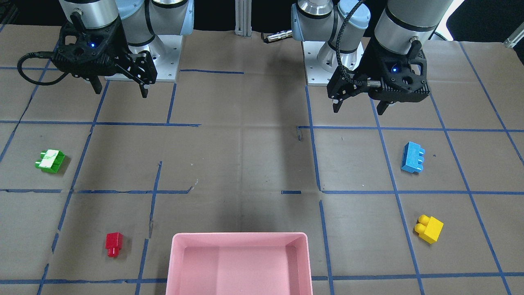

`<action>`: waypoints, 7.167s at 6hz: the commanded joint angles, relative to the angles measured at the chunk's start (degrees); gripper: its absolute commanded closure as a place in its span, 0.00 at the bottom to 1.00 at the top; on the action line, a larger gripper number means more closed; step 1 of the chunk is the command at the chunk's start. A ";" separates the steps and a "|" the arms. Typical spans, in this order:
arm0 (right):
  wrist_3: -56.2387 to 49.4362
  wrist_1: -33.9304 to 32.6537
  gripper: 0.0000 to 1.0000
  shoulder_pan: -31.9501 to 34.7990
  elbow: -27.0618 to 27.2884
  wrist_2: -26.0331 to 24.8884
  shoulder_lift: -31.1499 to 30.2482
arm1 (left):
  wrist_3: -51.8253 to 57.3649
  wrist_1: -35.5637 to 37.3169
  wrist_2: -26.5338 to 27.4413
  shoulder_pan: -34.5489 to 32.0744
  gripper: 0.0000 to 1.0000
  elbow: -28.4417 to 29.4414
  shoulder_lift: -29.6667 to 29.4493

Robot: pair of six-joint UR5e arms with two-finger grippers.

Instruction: Put all blocks into box

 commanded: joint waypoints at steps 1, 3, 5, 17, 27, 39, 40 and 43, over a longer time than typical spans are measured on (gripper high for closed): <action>0.12 0.22 0.00 0.12 0.13 0.02 0.06 | 0.58 0.17 0.00 0.18 0.01 -0.03 -0.24; 0.21 0.14 0.00 0.12 0.48 0.46 -0.03 | 14.38 0.00 0.18 9.94 0.01 -0.21 0.47; 0.12 0.14 0.00 0.29 0.48 0.81 -0.03 | 38.33 0.09 -0.17 26.73 0.01 -4.23 0.55; -33.98 -3.79 0.04 -26.40 0.91 2.75 1.46 | 53.75 46.62 -0.61 35.51 0.02 -34.02 -11.74; -34.42 -45.60 0.00 -41.72 22.97 11.09 17.79 | 60.26 48.16 0.18 38.23 0.36 -36.77 -14.92; -34.95 -45.92 0.01 -44.00 27.90 6.26 20.10 | 1.94 13.02 -3.13 8.06 0.82 13.27 -21.30; -34.86 -46.09 0.01 -43.91 27.99 6.43 20.36 | -7.93 12.83 -5.34 1.91 0.82 18.89 -24.46; -34.77 -46.36 0.07 -43.56 27.81 6.52 21.68 | -23.49 12.83 -5.28 -10.26 0.82 35.51 -39.21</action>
